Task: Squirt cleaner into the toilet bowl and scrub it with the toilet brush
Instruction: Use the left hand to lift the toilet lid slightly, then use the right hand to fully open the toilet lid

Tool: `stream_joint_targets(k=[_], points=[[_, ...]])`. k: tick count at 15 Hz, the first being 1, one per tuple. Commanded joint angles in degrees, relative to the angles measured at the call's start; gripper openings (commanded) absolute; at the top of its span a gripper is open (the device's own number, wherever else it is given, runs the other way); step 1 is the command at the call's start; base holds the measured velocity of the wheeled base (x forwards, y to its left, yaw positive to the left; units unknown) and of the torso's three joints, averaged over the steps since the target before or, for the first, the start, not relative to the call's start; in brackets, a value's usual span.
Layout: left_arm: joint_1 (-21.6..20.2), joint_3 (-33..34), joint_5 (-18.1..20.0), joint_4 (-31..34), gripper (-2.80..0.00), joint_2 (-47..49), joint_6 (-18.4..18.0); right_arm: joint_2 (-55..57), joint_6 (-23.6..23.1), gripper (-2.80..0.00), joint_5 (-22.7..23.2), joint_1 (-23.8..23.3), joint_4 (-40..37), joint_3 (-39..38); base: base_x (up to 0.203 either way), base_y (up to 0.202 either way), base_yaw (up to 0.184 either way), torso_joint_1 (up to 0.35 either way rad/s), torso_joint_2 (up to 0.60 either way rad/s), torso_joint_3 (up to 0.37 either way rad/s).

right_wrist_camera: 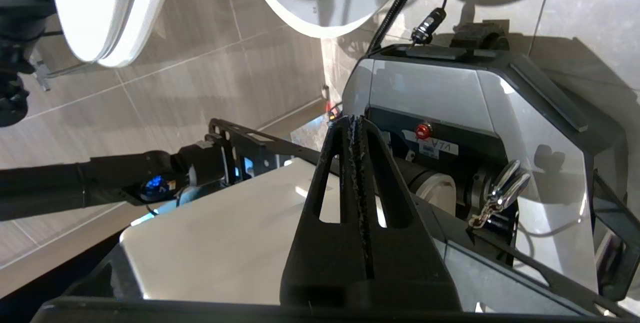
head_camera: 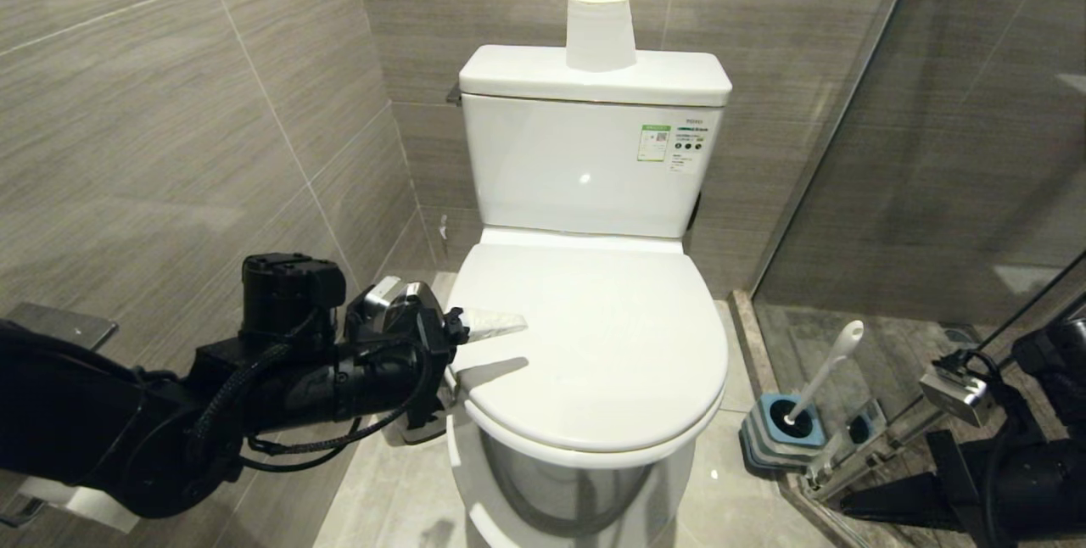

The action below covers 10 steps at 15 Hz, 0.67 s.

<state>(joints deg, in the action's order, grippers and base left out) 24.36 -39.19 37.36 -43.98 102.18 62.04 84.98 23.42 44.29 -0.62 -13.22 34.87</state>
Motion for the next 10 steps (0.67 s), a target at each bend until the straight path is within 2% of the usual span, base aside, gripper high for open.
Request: stream_joint_targets(k=[1, 4, 6, 7, 10], points=[[0.08, -0.01, 0.18, -0.23, 0.0, 0.04, 0.36, 3.59, 0.14, -2.8, 0.27, 0.01, 2.96, -0.08, 0.0, 0.0, 0.0, 0.0, 0.0, 0.0], [-0.01, -0.01, -0.01, -0.23, 0.0, -0.14, 0.36, 9.23, 0.32, -2.8, 0.27, 0.01, 10.63, 0.08, 0.0, 0.0, 0.0, 0.0, 0.0, 0.0], [-0.01, 0.08, -0.45, -0.23, 0.0, -0.14, 0.36, 12.59, 2.47, -2.8, 0.27, 0.03, 16.29, 1.17, 0.0, 0.0, 0.0, 0.0, 0.0, 0.0], [0.06, 0.04, -0.54, -0.23, 0.0, -0.14, 0.36, 13.59, 3.95, -2.8, 0.33, 0.08, 17.64, 2.51, 0.0, 0.0, 0.0, 0.0, 0.0, 0.0], [0.08, -0.01, -0.54, -0.23, 0.0, -0.14, 0.36, 14.73, 4.42, -2.8, 0.36, 1.83, 18.02, 5.92, 0.0, 0.0, 0.0, 0.0, 0.0, 0.0]])
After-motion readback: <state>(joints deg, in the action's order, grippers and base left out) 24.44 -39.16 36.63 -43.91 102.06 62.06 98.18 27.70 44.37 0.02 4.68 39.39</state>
